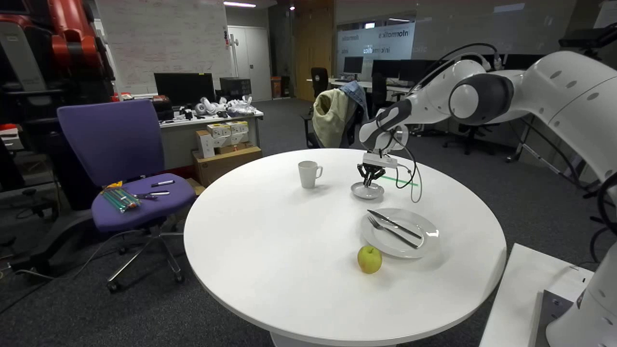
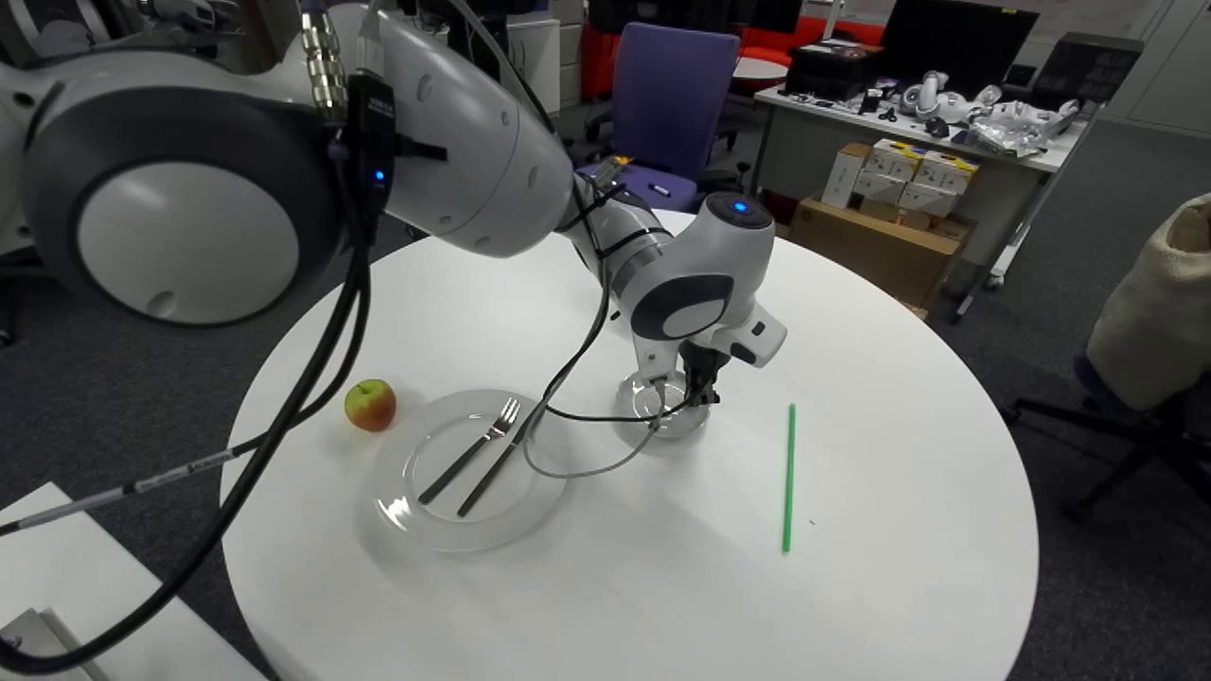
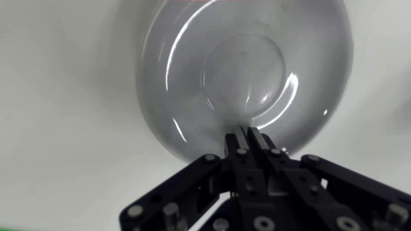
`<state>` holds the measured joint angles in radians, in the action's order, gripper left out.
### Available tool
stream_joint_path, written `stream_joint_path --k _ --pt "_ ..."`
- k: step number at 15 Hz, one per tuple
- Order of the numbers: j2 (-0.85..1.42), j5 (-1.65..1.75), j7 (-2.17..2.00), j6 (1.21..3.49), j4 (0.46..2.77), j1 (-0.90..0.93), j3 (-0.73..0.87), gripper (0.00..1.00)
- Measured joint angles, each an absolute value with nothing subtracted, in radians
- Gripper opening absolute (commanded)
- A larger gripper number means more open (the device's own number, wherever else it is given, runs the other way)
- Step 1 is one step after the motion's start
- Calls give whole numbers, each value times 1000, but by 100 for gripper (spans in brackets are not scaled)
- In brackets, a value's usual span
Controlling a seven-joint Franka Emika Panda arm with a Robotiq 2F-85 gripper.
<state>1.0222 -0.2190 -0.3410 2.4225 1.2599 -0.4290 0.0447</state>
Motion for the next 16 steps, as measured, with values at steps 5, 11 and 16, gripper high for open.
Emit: stream_joint_path --k 5,11,16 --pt "926 -247 -307 2501 1446 -429 41 3" --pt "862 -307 -236 2513 1564 -428 41 3" --pt "840 -308 -226 2513 1602 -416 47 3"
